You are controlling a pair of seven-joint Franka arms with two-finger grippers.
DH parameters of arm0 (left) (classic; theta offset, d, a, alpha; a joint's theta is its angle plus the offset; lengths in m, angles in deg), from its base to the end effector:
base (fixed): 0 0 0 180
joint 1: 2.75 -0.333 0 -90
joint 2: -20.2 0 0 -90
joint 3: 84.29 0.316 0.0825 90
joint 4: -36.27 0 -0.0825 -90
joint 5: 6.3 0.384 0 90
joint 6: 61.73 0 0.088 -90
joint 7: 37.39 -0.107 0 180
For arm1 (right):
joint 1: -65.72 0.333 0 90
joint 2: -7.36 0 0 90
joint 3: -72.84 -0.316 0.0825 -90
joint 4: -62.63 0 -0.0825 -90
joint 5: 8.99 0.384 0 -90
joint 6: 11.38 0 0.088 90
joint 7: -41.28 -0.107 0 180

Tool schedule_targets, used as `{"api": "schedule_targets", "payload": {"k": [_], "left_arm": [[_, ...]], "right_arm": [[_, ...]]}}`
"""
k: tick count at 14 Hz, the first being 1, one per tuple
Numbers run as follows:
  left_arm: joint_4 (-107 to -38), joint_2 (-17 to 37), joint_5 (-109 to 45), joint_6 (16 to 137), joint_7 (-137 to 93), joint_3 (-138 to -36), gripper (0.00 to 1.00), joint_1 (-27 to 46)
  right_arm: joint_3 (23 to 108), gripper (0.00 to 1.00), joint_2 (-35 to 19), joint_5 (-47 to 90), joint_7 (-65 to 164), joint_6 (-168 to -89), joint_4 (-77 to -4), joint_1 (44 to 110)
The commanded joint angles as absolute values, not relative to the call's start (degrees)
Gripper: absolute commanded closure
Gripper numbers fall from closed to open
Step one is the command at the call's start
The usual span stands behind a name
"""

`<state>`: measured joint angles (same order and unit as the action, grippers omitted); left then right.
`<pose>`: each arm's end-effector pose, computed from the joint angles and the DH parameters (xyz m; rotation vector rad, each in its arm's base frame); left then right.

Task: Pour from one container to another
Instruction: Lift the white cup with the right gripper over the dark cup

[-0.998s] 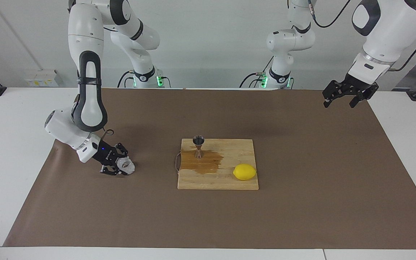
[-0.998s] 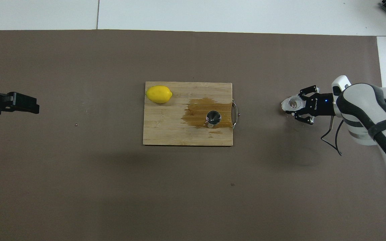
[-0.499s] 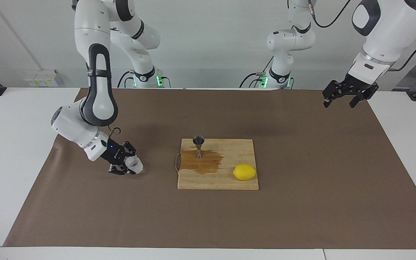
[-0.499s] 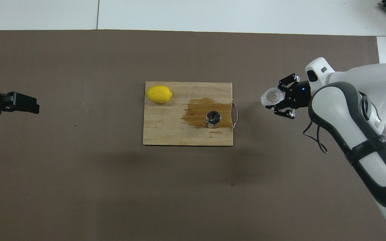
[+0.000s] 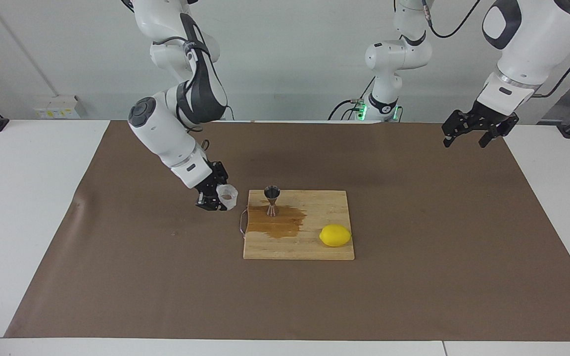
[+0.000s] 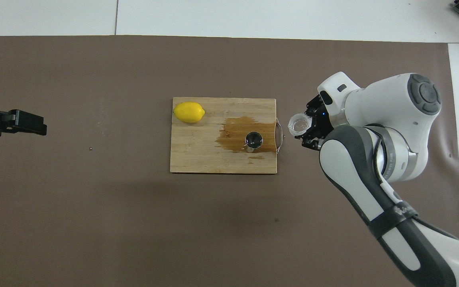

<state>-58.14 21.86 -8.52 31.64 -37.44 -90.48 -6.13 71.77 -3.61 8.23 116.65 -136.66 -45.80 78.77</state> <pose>0.5491 -0.0317 0.6092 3.1049 -0.0742 0.0152 0.5944 0.1601 0.4150 -2.2602 -1.9027 -0.3248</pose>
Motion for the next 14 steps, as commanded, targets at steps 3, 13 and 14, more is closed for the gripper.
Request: {"api": "schedule_targets", "payload": {"k": [3, 13, 14], "left_arm": [[-59.0, 22.84, -9.28, 31.25, -37.92, -91.06, 0.0, -7.05], [-59.0, 22.84, -9.28, 31.25, -37.92, -91.05, 0.0, -7.05], [-59.0, 22.84, -9.28, 31.25, -37.92, -90.97, 0.0, -7.05]], "right_arm": [[71.61, 0.54, -2.83, -1.32, 106.08, -136.09, -44.42, 83.46], [71.61, 0.54, -2.22, -19.88, 95.43, -136.88, -44.6, 90.85], [71.61, 0.54, -2.22, -21.89, 93.51, -136.97, -44.86, 91.99]]}}
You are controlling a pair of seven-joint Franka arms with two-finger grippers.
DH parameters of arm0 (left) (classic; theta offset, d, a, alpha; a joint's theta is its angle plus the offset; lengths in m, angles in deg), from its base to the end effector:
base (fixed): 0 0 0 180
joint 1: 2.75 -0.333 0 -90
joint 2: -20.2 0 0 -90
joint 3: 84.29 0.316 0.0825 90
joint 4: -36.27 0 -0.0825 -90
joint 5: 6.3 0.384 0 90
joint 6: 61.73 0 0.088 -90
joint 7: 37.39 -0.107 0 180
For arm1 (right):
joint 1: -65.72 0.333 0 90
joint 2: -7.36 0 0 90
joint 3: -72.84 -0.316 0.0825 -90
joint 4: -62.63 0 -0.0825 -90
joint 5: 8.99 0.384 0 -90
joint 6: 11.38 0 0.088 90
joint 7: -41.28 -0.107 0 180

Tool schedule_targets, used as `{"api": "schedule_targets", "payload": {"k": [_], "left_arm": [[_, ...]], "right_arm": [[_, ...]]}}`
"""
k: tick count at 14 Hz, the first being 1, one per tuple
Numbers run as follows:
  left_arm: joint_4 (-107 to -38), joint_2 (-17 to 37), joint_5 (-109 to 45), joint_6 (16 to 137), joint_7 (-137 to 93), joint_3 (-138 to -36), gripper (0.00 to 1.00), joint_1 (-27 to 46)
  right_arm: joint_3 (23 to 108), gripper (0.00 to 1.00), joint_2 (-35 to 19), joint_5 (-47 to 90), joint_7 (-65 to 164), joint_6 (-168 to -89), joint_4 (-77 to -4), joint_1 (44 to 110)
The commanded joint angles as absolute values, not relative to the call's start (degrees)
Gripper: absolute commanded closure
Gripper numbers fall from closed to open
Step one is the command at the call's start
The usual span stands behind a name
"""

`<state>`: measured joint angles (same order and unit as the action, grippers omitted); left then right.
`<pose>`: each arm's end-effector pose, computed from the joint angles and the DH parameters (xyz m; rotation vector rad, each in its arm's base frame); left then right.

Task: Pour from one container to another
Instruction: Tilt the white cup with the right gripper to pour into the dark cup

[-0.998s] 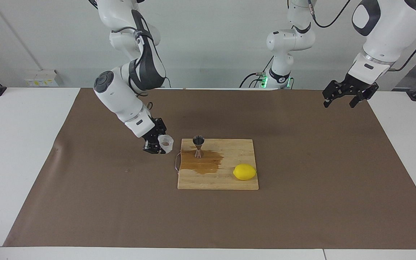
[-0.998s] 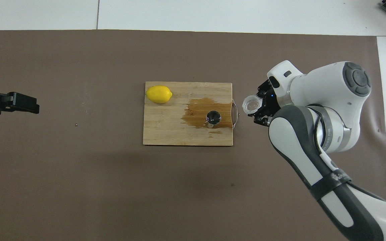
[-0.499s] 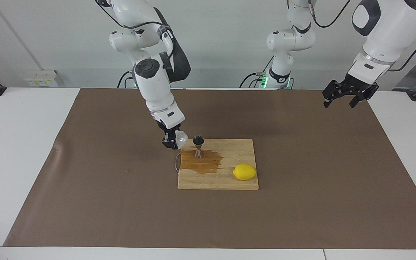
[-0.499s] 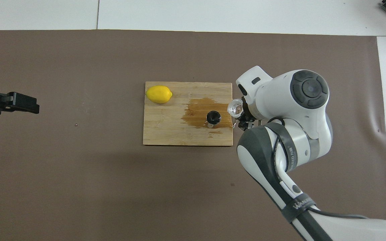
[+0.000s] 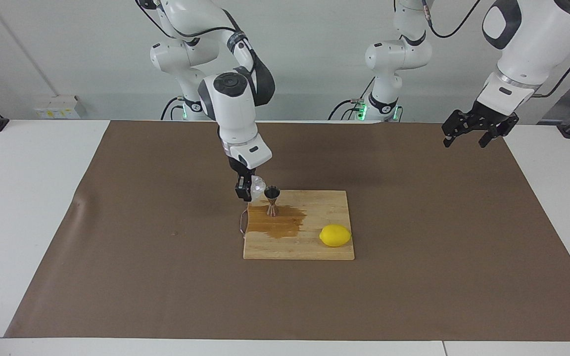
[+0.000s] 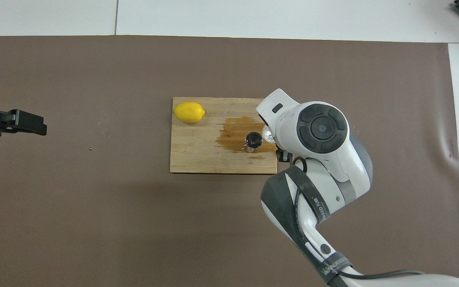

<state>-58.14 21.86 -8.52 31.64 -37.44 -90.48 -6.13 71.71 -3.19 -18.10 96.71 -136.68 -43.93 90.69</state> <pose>0.5491 -0.0317 0.6092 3.1049 -0.0742 0.0152 0.5604 0.2675 0.4340 2.1703 2.0322 0.1559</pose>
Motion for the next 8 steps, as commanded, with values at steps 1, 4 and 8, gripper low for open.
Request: {"api": "schedule_targets", "payload": {"k": [1, 4, 8], "left_arm": [[-59.0, 22.84, -9.28, 31.25, -37.92, -91.05, 0.0, -7.05], [-59.0, 22.84, -9.28, 31.25, -37.92, -90.97, 0.0, -7.05], [-59.0, 22.84, -9.28, 31.25, -37.92, -91.05, 0.0, -7.05]], "right_arm": [[71.61, 0.54, -2.22, -24.69, 91.75, -136.8, -44.86, 92.35], [71.61, 0.54, -2.04, -28.14, 89.54, -136.97, -45.12, 92.44], [71.61, 0.54, -1.52, -31.57, 87.16, -136.71, -45.83, 92.62]]}}
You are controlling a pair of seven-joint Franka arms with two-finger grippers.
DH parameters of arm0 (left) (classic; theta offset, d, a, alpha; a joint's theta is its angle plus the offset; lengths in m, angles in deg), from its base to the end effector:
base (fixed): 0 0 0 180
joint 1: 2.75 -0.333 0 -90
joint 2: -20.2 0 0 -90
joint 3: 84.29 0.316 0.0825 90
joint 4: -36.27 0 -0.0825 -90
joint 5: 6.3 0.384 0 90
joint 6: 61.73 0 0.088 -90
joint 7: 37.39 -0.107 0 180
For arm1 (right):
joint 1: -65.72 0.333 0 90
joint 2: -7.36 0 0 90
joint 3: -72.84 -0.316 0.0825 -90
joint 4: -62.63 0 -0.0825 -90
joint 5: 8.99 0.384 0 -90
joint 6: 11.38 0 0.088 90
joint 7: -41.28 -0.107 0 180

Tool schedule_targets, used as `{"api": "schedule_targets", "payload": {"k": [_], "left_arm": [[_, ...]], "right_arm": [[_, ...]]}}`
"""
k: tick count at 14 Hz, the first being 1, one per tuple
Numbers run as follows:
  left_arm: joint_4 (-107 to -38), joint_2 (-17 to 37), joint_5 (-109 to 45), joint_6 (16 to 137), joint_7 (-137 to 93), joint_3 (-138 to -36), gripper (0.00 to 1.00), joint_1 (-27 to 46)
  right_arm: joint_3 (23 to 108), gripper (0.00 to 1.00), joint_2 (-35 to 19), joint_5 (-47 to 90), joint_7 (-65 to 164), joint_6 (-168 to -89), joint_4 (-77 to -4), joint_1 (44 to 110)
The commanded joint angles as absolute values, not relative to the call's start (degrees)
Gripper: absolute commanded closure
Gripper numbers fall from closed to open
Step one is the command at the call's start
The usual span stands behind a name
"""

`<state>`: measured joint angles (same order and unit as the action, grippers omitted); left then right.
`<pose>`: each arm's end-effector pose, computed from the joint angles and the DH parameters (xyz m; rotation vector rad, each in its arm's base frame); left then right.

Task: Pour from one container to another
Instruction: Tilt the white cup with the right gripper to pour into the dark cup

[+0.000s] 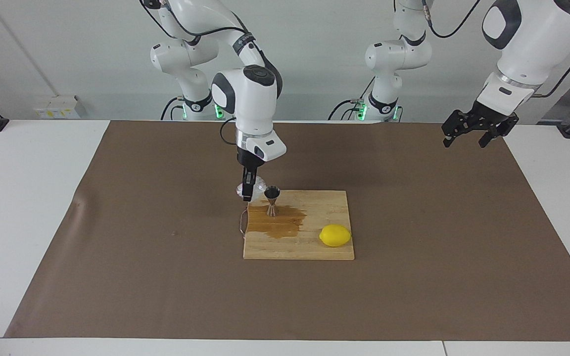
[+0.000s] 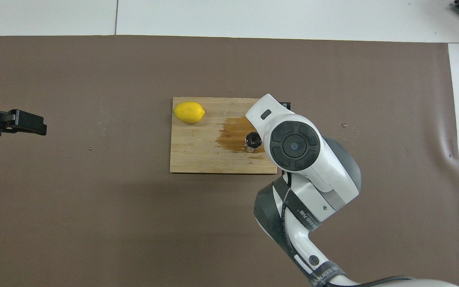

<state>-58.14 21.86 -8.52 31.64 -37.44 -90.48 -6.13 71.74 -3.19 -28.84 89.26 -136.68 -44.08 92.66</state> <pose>0.5491 -0.0317 0.6092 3.1049 -0.0742 0.0152 0.5544 0.2806 0.4343 2.0609 1.9350 0.1230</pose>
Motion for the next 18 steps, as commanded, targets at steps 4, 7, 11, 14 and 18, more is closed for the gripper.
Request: {"api": "schedule_targets", "payload": {"k": [4, 7, 11, 14, 18], "left_arm": [[-59.0, 22.84, -9.28, 31.25, -37.92, -90.97, 0.0, -7.05], [-59.09, 22.84, -9.28, 31.17, -37.92, -91.06, 0.0, -7.05], [-59.0, 22.84, -9.28, 31.17, -37.92, -90.97, 0.0, -7.05], [-59.0, 22.84, -9.28, 31.25, -37.92, -90.97, 0.0, -7.05], [-59.09, 22.84, -9.28, 31.25, -37.92, -90.97, 0.0, -7.05]], "right_arm": [[71.52, 0.54, -2.22, -35.08, 83.93, -137.15, -46.09, 94.19], [71.52, 0.54, -2.4, -37.46, 81.72, -137.32, -46.35, 94.99], [71.52, 0.54, -2.05, -41.77, 77.94, -138.55, -47.31, 96.04], [71.52, 0.54, -1.61, -42.91, 77.93, -139.26, -48.55, 96.13], [71.52, 0.54, -1.69, -45.46, 77.14, -139.17, -49.25, 96.75]]}}
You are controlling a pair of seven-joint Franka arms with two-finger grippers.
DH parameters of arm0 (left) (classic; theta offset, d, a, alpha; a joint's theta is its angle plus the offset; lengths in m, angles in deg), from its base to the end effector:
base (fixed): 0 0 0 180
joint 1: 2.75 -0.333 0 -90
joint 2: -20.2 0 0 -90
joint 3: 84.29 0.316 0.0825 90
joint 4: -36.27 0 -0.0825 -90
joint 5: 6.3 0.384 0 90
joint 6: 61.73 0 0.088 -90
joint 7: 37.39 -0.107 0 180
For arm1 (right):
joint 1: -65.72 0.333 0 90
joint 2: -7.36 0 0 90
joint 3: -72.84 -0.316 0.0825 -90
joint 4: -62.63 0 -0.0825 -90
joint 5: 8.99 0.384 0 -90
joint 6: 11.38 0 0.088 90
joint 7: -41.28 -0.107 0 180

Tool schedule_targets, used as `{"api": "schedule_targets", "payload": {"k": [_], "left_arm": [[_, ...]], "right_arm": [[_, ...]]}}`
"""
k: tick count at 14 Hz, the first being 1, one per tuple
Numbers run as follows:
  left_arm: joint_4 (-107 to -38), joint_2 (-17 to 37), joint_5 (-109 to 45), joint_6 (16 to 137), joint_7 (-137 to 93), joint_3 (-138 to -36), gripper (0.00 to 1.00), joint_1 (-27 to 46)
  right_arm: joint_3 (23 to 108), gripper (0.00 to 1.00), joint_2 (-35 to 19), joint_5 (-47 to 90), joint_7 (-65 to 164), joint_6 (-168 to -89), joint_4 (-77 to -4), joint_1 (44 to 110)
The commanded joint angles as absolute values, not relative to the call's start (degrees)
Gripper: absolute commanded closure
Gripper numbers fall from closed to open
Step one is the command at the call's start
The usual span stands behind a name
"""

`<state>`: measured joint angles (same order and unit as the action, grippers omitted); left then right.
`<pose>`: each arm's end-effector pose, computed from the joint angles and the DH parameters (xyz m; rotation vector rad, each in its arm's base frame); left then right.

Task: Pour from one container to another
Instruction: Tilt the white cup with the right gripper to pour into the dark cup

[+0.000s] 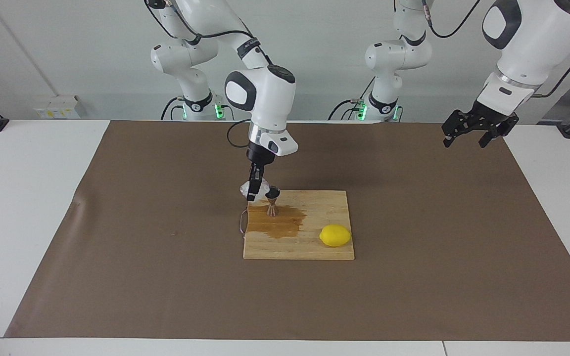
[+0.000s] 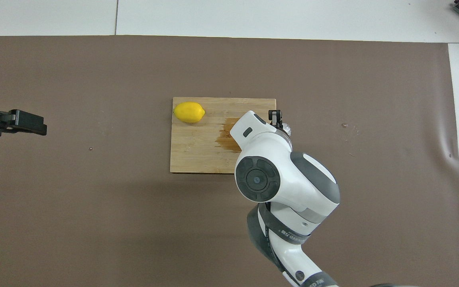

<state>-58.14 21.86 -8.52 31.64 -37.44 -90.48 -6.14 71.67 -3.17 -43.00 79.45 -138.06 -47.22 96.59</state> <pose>0.5491 -0.0316 0.6092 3.1049 -0.0740 0.0152 0.5306 0.3095 0.4137 1.8807 1.8603 0.1087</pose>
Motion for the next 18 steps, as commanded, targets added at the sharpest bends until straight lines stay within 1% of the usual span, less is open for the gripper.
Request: {"api": "schedule_targets", "payload": {"k": [1, 7, 9, 12, 18], "left_arm": [[-59.0, 22.84, -9.28, 31.25, -37.92, -90.97, 0.0, -7.05], [-59.0, 22.84, -9.28, 31.25, -37.92, -91.06, 0.0, -7.05], [-59.0, 22.84, -9.28, 31.25, -37.92, -91.06, 0.0, -7.05], [-59.0, 22.84, -9.28, 31.25, -37.92, -91.06, 0.0, -7.05], [-59.0, 22.84, -9.28, 31.17, -37.92, -91.06, 0.0, -7.05]], "right_arm": [[71.52, 0.54, -1.78, -45.46, 77.06, -139.34, -49.25, 96.66], [71.52, 0.53, -2.22, -46.52, 75.91, -140.22, -49.25, 96.66], [71.52, 0.51, -2.22, -46.52, 75.91, -141.45, -49.34, 96.66], [71.52, 0.51, -2.22, -46.61, 75.91, -141.72, -49.52, 96.66], [71.52, 0.51, -2.13, -46.69, 76.09, -140.76, -49.61, 96.66]]}}
